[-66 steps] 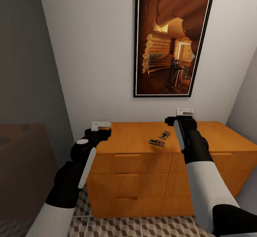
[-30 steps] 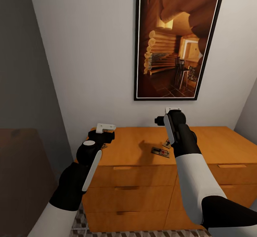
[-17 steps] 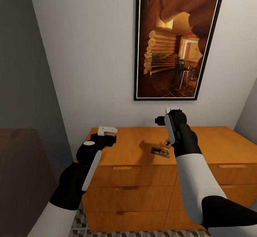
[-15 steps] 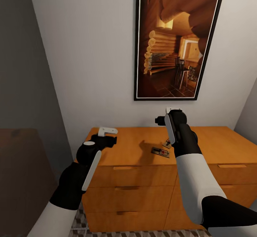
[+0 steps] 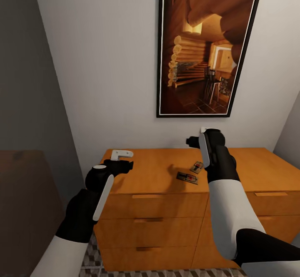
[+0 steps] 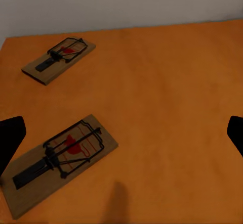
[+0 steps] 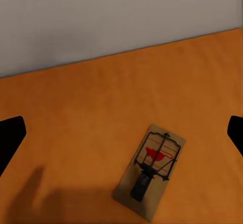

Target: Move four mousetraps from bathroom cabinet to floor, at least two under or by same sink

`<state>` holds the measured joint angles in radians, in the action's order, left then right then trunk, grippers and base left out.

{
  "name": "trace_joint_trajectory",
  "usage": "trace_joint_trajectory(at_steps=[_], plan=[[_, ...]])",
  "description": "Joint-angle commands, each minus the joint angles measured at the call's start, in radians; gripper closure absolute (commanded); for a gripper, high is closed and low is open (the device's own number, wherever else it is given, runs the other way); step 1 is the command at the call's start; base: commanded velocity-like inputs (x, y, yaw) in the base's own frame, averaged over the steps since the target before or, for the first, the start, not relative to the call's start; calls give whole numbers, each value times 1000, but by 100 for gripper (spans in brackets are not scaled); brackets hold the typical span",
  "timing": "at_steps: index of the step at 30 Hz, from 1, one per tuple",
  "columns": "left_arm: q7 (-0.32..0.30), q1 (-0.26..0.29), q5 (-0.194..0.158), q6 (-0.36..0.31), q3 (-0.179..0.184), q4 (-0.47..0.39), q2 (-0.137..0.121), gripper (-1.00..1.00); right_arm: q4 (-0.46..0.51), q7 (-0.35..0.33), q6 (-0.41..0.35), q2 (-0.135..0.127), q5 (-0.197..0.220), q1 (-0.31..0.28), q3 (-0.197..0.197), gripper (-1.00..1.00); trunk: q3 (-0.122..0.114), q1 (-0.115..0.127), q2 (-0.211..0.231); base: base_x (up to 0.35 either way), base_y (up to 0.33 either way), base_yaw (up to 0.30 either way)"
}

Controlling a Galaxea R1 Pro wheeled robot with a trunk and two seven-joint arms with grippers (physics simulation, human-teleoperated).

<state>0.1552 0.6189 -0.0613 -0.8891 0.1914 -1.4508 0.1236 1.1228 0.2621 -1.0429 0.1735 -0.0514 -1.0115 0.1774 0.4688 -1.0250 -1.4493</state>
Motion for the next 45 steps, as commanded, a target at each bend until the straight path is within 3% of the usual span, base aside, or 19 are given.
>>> trace_joint_trajectory(at_steps=[1,11,18,26,33,45], plan=[[8,1,-7,-4,0,1,0,-100,1,-2,-4,1,-4,-1,6,-100,1,0,-1,0,0,0],[12,1,-5,-2,-4,22,0,-100,-14,-3,-4,1,-6,-1,43,-100,1,0,-1,0,0,0],[13,1,-5,-2,-4,24,1,-100,-15,1,-4,1,-16,-1,140,-100,1,0,-1,0,0,0],[13,1,-5,-2,-4,24,1,-100,-7,2,-4,1,-60,-1,198,-100,1,0,-1,0,0,0],[14,1,-5,-2,-5,30,0,-100,-4,2,-4,1,-74,-1,225,-100,1,0,-1,0,0,0],[15,1,-4,-1,-6,33,0,-100,-1,6,-4,1,-78,-1,231,-100,1,0,-1,0,0,0]])
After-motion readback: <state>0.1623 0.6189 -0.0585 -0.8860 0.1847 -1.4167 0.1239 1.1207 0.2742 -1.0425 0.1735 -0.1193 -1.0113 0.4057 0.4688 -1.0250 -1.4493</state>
